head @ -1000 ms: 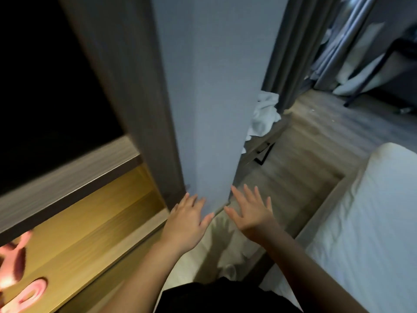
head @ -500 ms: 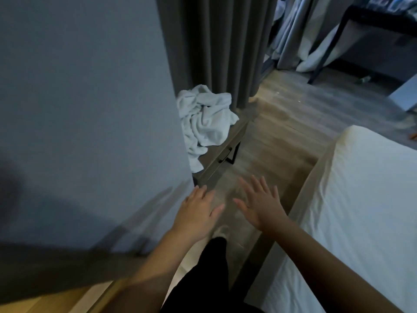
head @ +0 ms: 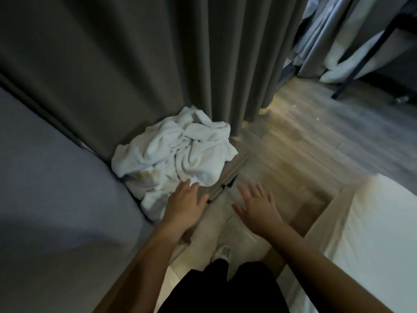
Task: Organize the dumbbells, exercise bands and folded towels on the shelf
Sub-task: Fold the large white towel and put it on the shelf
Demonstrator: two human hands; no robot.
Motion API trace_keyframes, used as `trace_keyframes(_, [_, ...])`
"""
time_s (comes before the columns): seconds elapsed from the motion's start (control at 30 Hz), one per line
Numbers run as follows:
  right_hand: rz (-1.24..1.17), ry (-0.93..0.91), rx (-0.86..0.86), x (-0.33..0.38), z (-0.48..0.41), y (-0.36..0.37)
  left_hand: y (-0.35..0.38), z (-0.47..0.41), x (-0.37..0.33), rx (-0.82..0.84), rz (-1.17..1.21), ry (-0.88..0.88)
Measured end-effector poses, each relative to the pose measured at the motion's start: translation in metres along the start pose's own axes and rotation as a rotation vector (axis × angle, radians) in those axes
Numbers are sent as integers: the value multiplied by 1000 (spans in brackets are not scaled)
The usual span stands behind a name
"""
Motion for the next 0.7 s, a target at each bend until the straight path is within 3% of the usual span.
trace_keyframes(0.2, [49, -213, 73, 4, -93, -15, -15, -63, 21, -73, 42, -270])
trace_keyframes(0.43, [209, -582, 172, 53, -216, -28, -20, -92, 46, -289, 68, -569])
trace_keyframes(0.7, [155, -743, 203, 140, -300, -12, -26, -134, 95, -401, 57, -707])
Point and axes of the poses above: each hand's wrist, its own z-axis away from the middle knuckle, its own y-axis out of the palm, x = y × z, the point moved 4 cm from there along -z, towards the middle knuckle, and after that the axes turned 9 degrees about -x, right-handed, at the moved point
